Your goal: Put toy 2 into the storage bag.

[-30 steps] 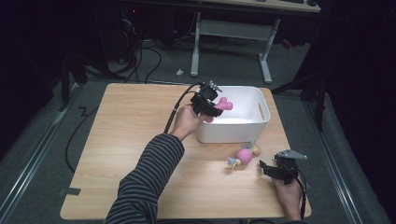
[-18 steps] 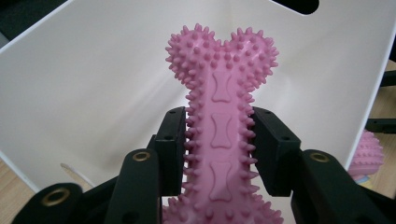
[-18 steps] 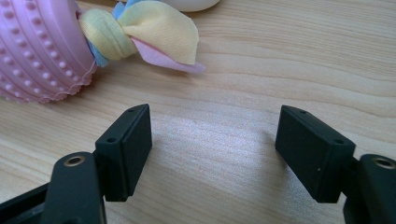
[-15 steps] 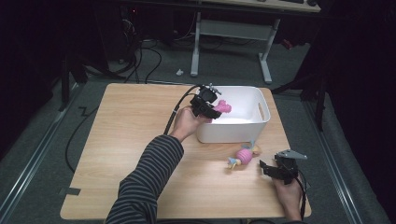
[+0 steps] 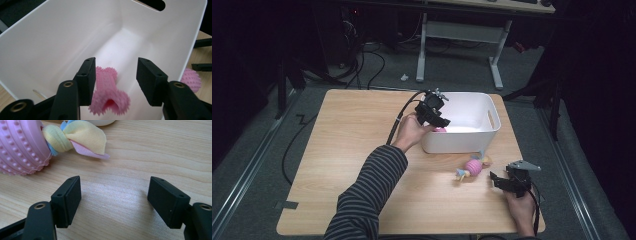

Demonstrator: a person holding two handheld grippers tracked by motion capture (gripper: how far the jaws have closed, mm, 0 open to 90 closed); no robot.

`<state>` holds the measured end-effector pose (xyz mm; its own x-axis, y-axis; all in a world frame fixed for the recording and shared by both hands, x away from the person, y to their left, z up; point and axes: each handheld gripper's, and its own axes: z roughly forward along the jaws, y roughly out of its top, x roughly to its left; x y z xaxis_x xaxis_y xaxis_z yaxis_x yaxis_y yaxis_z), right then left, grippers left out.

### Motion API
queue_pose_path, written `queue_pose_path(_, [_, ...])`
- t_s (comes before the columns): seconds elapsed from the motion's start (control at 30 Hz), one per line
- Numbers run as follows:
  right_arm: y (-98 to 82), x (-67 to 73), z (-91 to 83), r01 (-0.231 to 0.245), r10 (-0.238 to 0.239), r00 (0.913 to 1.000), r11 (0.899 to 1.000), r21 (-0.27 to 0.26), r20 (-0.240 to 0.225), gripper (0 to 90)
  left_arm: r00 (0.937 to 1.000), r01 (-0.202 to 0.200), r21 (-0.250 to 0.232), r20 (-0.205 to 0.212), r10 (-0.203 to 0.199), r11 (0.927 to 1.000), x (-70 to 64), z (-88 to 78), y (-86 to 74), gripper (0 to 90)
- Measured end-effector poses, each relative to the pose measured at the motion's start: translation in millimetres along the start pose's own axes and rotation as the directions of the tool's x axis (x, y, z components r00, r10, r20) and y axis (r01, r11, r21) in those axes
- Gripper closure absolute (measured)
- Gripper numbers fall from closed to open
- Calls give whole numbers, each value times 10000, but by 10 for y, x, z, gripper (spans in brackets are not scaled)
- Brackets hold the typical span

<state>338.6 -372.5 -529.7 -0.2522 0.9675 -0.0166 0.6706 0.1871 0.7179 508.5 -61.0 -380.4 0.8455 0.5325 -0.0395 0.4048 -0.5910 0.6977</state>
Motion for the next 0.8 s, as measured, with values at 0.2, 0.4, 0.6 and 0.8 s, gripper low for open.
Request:
queue_pose_path(0.2, [0, 0, 0, 2, -2, 10000, 10000, -1, -2, 274, 10000, 67, -573, -37, -69, 9983, -8, -228, -92, 411])
queue_pose_path(0.4, [0, 0, 0, -1, 1, 10000, 10000, -2, -3, 274, 9995, 238, -1189, -164, -259, 9926, 27, -525, -198, 367])
queue_pose_path(0.6, [0, 0, 0, -3, 3, 10000, 10000, -1, -3, 274, 9977, 530, -1478, -329, -585, 9876, 62, -763, -397, 350])
queue_pose_path(0.8, [0, -1, 0, -2, 2, 10000, 10000, -1, -2, 274, 9942, 790, -1728, -579, -902, 9818, 128, -924, -652, 341])
